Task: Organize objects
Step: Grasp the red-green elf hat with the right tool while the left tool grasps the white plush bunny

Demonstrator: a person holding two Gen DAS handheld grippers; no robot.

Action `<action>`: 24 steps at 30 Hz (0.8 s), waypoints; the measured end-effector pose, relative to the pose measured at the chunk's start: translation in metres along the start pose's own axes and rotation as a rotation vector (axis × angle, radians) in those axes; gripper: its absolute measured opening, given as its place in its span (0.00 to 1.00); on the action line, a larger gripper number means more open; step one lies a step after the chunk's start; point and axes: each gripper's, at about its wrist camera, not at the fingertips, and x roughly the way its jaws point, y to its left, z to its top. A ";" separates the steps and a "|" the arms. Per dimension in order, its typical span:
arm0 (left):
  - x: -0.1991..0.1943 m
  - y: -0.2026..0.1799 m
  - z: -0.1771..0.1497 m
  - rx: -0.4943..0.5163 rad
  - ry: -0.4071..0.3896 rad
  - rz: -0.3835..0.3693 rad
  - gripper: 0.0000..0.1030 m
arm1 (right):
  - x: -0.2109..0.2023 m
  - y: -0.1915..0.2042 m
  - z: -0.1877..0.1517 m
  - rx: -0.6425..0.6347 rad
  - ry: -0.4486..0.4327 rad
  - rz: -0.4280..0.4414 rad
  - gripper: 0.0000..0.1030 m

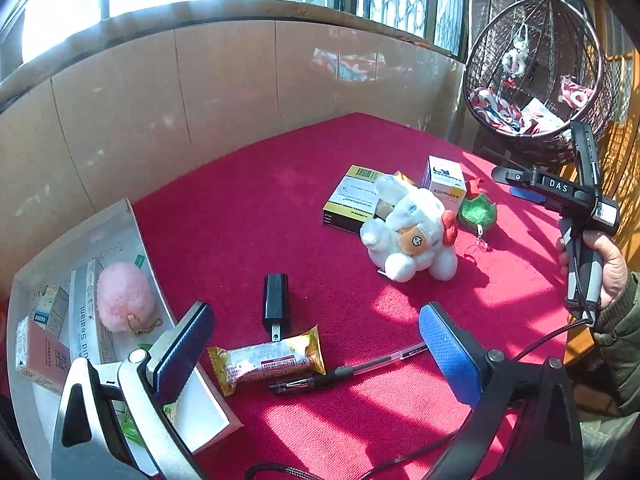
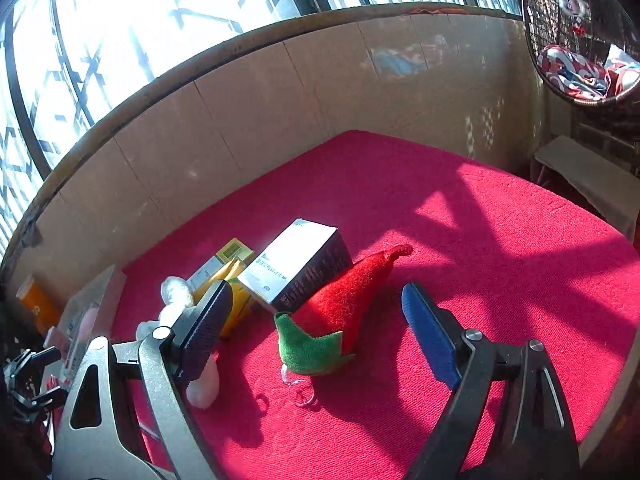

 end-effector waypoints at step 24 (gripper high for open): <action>0.116 -0.088 0.045 0.133 0.091 -0.105 0.59 | 0.050 0.007 -0.012 -0.097 0.182 0.010 0.38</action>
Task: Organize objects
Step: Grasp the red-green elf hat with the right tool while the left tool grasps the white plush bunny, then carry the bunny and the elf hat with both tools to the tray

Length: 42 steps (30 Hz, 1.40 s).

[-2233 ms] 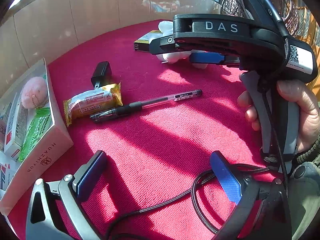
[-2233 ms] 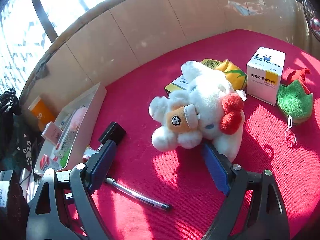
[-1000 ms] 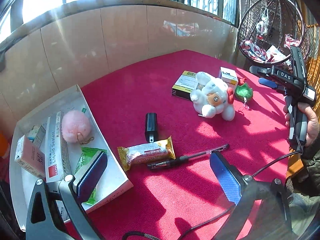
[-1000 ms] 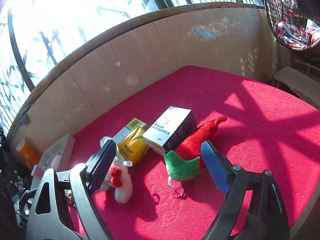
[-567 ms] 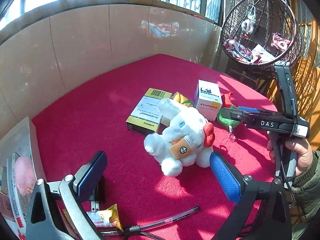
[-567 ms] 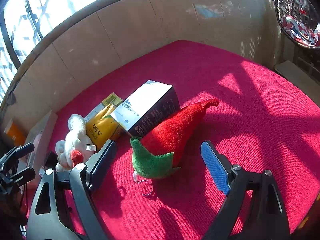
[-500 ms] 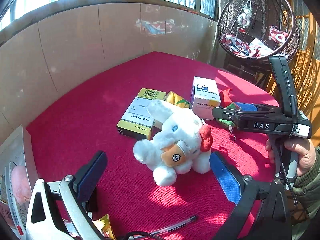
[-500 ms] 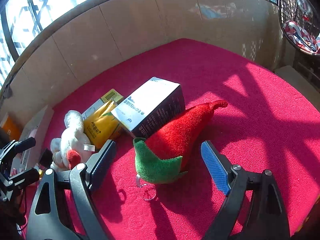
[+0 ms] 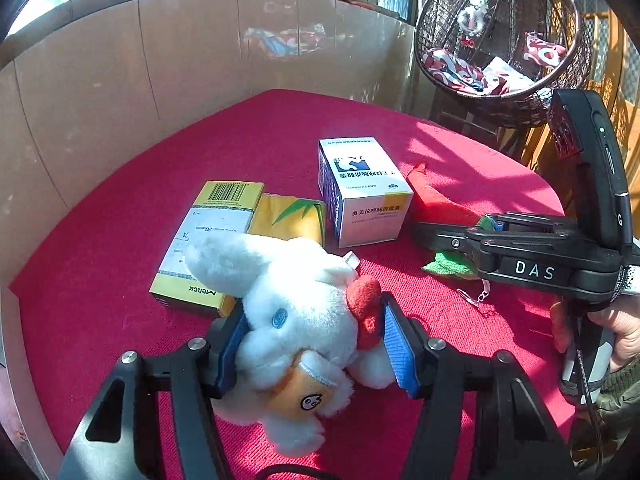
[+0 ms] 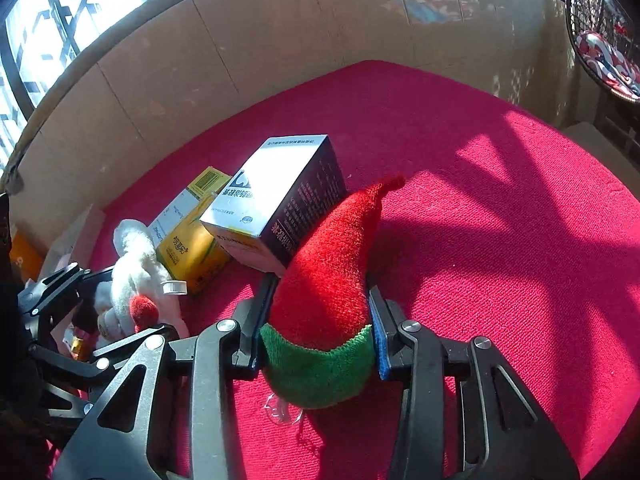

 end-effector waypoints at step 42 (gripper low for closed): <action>-0.146 0.044 -0.051 -0.313 -0.290 0.222 0.59 | -0.086 0.101 0.006 -0.165 -0.169 0.139 0.38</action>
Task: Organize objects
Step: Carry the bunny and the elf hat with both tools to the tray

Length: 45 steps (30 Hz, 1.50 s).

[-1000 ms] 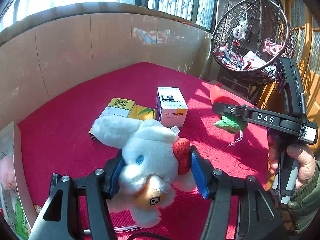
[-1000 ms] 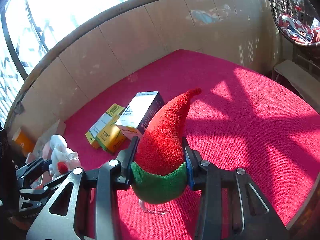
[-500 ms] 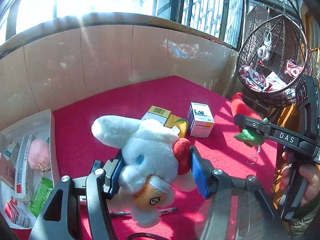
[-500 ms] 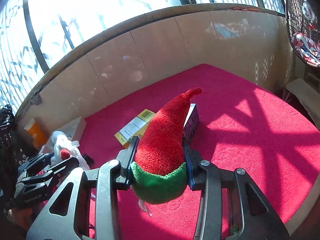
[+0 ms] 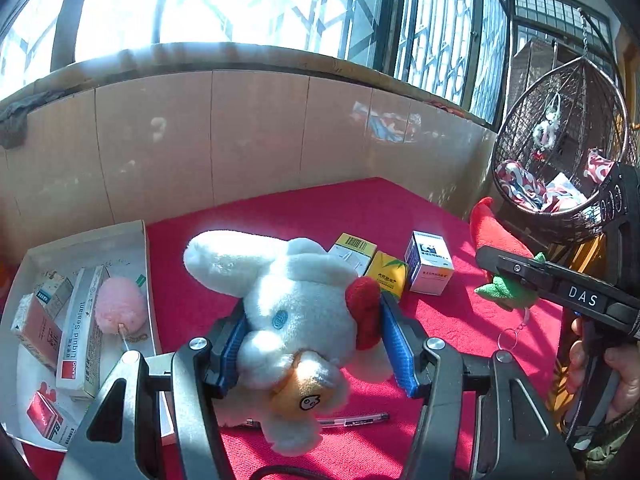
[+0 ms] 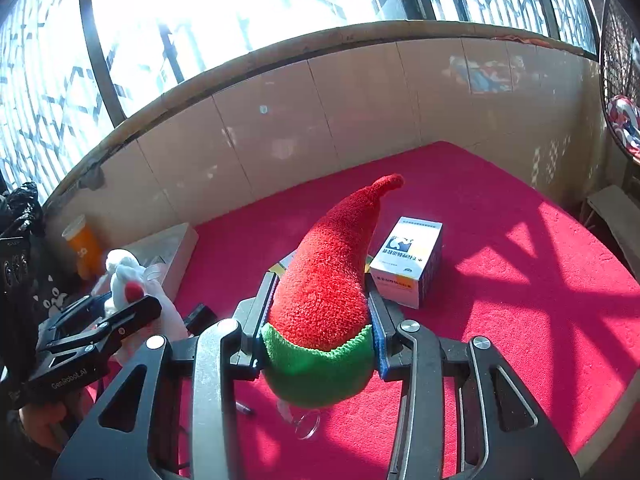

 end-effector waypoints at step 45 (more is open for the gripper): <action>-0.106 0.223 -0.036 -0.376 -0.182 0.378 0.59 | 0.102 0.231 0.022 -0.344 0.117 0.255 0.38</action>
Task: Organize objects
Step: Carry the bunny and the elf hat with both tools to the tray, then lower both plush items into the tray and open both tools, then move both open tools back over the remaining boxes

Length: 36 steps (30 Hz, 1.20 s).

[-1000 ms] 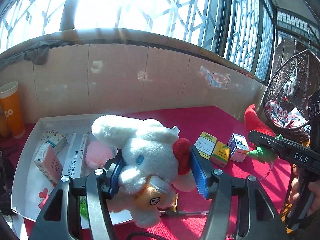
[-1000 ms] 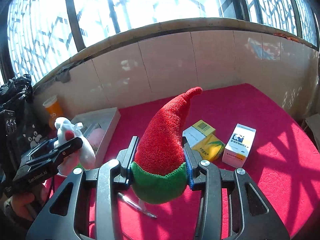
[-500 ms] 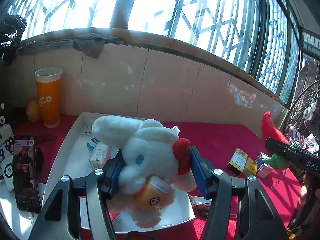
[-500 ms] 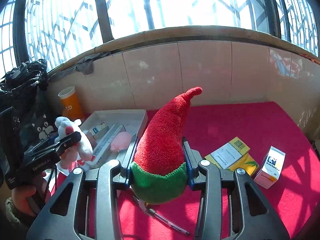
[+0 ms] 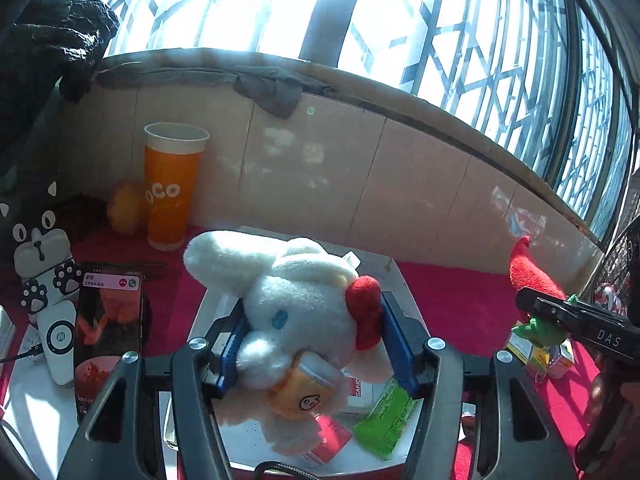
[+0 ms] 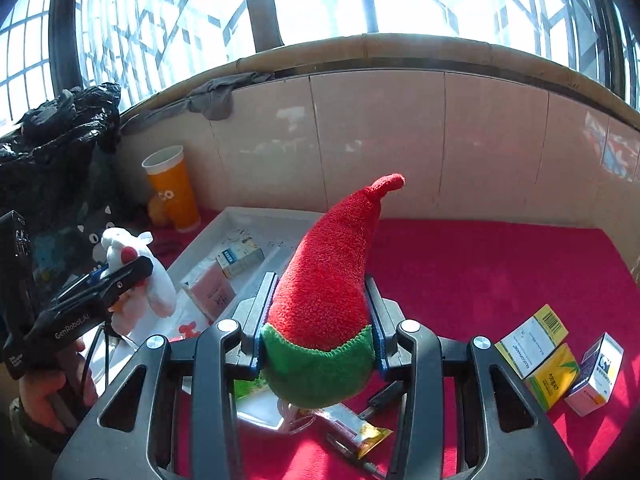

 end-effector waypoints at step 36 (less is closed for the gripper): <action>-0.011 -0.048 0.002 0.182 -0.062 0.008 1.00 | -0.024 -0.017 -0.009 0.079 -0.144 -0.050 0.85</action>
